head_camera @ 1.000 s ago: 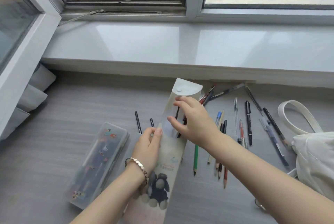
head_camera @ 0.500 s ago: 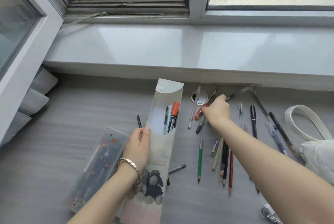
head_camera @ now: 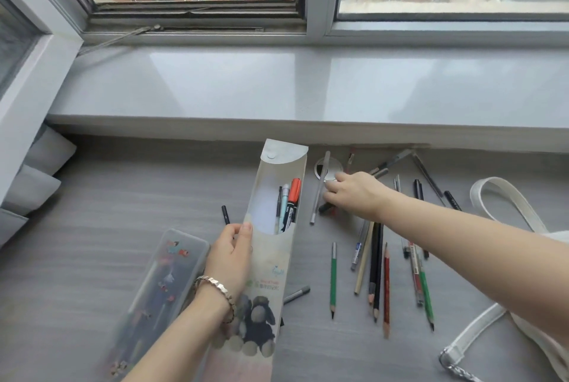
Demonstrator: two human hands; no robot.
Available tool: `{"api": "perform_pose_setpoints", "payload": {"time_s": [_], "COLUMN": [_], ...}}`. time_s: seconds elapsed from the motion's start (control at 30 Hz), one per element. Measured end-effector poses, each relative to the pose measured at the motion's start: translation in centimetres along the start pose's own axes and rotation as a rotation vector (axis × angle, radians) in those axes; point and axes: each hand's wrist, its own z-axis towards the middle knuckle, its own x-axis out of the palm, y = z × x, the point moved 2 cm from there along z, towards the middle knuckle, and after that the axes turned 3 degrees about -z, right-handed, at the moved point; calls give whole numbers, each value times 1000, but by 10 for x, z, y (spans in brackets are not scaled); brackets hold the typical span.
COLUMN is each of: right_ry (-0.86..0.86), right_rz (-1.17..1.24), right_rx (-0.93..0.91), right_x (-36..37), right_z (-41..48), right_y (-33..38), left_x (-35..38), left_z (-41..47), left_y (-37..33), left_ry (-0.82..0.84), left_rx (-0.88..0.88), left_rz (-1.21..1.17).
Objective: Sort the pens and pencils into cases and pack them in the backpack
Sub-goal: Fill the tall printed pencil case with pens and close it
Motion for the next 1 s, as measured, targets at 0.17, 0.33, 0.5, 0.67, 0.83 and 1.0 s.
{"api": "perform_pose_setpoints", "payload": {"time_s": [0.17,0.33,0.5,0.67,0.83,1.0], "right_ry": [-252,-768,-937,-1040,-956,-835], "right_rz": [-132,626,1868,2184,2025,1136], "right_rx": [-102,348,559,570,606,435], "right_x": [-4,-43,-82,-84,-68,-54], "right_z": [-1,-29,-68,-79,-86,-83], "right_y": [6,-1,15,51,71,73], "left_x": [-2,-2,9,24,28,29], "left_z": [-4,-12,-26,-44,-55,-56], "left_y": [-2,-3,0,3,-4,0], "left_ry": [9,33,144,268,275,293], "left_rx": [16,12,49,96,151,125], "left_rz": [3,13,77,92,75,13]}}
